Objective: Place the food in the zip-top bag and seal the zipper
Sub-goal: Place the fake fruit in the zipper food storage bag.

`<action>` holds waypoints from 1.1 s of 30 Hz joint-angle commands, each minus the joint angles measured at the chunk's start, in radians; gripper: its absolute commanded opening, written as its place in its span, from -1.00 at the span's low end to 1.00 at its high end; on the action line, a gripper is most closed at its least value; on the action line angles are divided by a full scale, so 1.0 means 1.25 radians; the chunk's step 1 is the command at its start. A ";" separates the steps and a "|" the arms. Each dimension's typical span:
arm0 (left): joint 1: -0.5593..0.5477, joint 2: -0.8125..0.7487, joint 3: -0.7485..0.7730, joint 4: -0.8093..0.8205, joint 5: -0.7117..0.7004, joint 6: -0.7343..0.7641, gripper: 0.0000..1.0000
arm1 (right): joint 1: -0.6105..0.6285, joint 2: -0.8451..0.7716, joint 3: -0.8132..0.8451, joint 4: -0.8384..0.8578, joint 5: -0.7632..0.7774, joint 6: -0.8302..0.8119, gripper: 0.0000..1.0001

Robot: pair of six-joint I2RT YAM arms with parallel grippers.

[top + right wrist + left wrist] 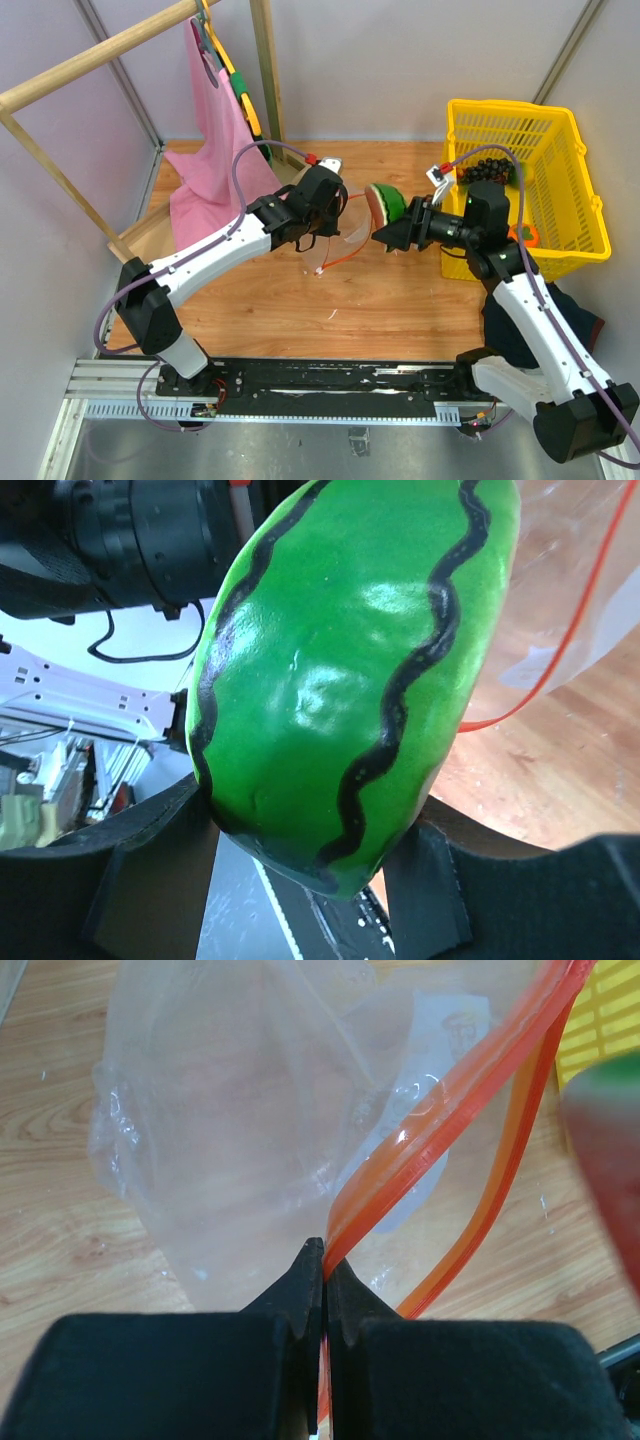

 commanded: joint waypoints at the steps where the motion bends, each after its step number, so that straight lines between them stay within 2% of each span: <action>1: 0.008 0.012 0.031 0.011 0.006 -0.012 -0.99 | 0.045 0.019 -0.035 0.081 -0.019 0.065 -0.99; 7: 0.010 0.008 0.028 0.015 0.007 -0.018 -0.99 | 0.070 0.057 -0.063 0.083 0.004 0.090 -0.99; 13: 0.010 -0.020 -0.004 0.051 0.055 -0.004 -0.99 | 0.071 0.090 -0.083 0.124 0.049 0.122 -0.99; 18: 0.010 -0.068 -0.065 0.110 0.099 0.004 -1.00 | 0.071 0.120 -0.092 0.235 0.067 0.204 -0.99; 23: 0.007 -0.076 -0.073 0.107 0.131 0.028 -0.99 | 0.072 0.152 -0.070 0.247 0.103 0.222 -0.98; 29: -0.018 -0.091 -0.096 0.113 0.131 0.059 -0.99 | 0.071 0.194 -0.048 0.252 0.115 0.231 -0.84; 33: -0.026 -0.104 -0.116 0.113 0.140 0.070 -0.99 | 0.071 0.219 -0.041 0.241 0.114 0.230 -0.65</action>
